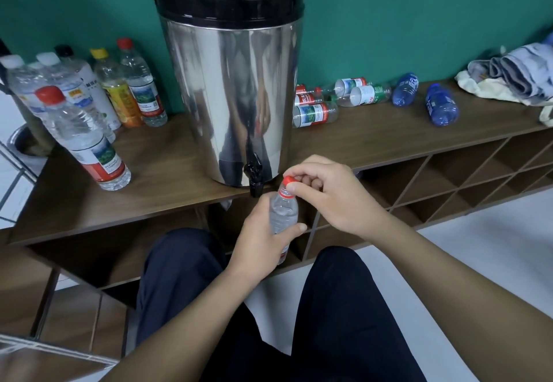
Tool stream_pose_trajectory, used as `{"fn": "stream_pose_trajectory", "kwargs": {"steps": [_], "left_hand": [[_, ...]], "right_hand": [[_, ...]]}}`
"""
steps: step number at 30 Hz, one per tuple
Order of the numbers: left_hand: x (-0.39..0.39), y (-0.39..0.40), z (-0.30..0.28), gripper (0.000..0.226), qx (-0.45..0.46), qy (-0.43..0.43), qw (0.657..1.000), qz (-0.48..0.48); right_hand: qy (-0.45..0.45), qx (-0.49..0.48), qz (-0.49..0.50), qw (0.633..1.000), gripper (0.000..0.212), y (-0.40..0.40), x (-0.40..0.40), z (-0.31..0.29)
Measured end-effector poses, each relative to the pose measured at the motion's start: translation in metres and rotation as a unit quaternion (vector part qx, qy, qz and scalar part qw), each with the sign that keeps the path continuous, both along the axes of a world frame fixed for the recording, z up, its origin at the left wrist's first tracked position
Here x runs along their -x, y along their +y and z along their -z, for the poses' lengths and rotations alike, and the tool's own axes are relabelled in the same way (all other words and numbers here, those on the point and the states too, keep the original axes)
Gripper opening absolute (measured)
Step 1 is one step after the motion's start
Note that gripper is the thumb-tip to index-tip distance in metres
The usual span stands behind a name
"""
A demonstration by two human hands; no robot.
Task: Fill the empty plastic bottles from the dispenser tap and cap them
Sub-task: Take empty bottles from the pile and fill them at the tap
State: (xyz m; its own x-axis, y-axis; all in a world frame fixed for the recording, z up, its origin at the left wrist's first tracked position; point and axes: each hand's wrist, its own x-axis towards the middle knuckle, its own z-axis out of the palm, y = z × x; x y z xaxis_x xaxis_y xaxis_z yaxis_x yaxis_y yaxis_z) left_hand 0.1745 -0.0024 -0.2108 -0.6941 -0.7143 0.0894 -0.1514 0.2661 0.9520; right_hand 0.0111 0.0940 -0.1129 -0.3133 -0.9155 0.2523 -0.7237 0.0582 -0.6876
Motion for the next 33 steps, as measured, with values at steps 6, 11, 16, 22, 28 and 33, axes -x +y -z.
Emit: {"fn": "stream_pose_trajectory", "kwargs": {"steps": [6,11,16,22,28,33], "left_hand": [[-0.022,0.015,-0.035,0.054,0.004,0.006,1.000,0.011],[-0.043,0.010,-0.064,0.045,0.013,0.003,1.000,0.018],[-0.065,-0.008,-0.086,0.044,0.023,-0.014,0.999,0.044],[-0.085,-0.027,-0.099,0.046,0.031,-0.008,0.999,0.036],[-0.101,-0.048,-0.101,0.044,0.044,0.009,0.996,0.077],[-0.110,-0.060,-0.114,0.037,-0.004,0.002,0.988,0.155]], "right_hand": [[0.057,-0.017,-0.071,0.996,0.028,0.013,-0.016,-0.041],[0.109,-0.068,-0.156,0.979,0.031,0.009,-0.024,-0.082],[0.145,-0.071,-0.204,0.966,0.030,-0.006,-0.036,-0.111],[0.185,-0.049,-0.200,0.961,0.021,-0.031,-0.052,-0.124],[0.196,-0.059,-0.262,0.943,0.024,-0.042,-0.063,-0.134],[0.227,-0.046,-0.282,0.931,0.023,-0.051,-0.068,-0.140]]}}
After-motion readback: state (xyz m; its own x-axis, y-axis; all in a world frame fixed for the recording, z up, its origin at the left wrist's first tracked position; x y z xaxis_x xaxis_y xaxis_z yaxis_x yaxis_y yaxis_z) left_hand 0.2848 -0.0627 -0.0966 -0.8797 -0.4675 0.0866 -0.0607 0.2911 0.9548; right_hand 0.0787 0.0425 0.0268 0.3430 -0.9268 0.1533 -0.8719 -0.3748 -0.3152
